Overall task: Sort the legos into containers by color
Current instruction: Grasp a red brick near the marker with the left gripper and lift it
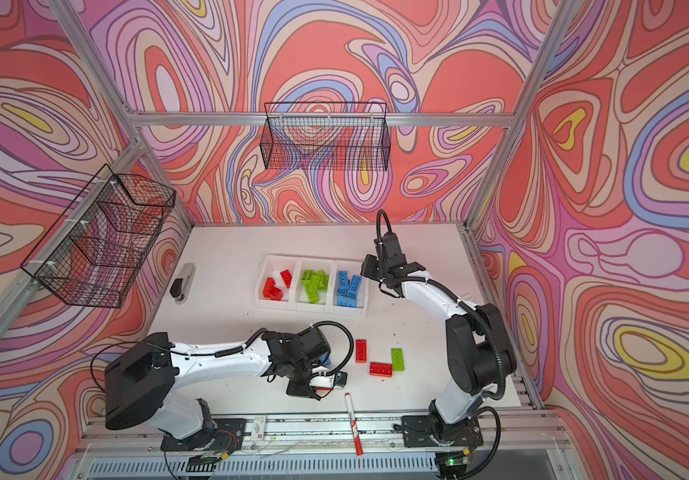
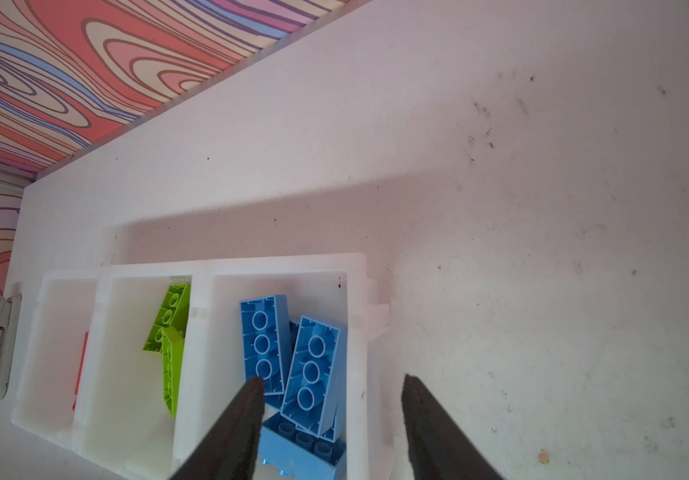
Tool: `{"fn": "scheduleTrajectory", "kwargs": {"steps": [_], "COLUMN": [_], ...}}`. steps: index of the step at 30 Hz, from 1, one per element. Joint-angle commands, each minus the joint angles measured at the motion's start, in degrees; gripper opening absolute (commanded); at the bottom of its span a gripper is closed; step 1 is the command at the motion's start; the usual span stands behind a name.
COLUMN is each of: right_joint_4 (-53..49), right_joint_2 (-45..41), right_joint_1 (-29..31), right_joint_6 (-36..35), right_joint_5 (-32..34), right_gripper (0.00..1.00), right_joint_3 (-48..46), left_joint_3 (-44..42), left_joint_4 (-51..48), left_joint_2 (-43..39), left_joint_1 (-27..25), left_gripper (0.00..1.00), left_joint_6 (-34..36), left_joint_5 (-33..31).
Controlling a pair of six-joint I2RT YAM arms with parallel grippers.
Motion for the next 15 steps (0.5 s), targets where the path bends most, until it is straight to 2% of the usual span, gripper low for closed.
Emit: {"fn": "scheduleTrajectory", "kwargs": {"steps": [1,8,13,15], "right_joint_4": [-0.1,-1.6,-2.5,-2.4], "right_joint_2": [-2.0,-2.1,-1.5,-1.3], "right_joint_1": [-0.2,-0.1,-0.1,0.0], "right_joint_6": [-0.4,-1.7,-2.5,-2.6], "right_joint_5": [1.6,1.5,-0.3,-2.4], "right_gripper": [0.57,0.55,0.53,0.52], "right_joint_3": [-0.9,-1.7,-2.3,-2.6], "left_joint_3": [0.7,-0.6,-2.3,-2.4], "left_joint_4": [1.7,3.0,4.4,4.9], "left_joint_2": [0.9,-1.7,-8.6,-12.4], "left_joint_1": [-0.1,-0.1,0.3,2.5], "left_gripper": [0.39,0.21,0.18,0.17], "left_joint_6": [0.2,-0.1,-2.9,-6.1], "left_joint_5": [-1.8,-3.9,-7.9,-8.9]}}
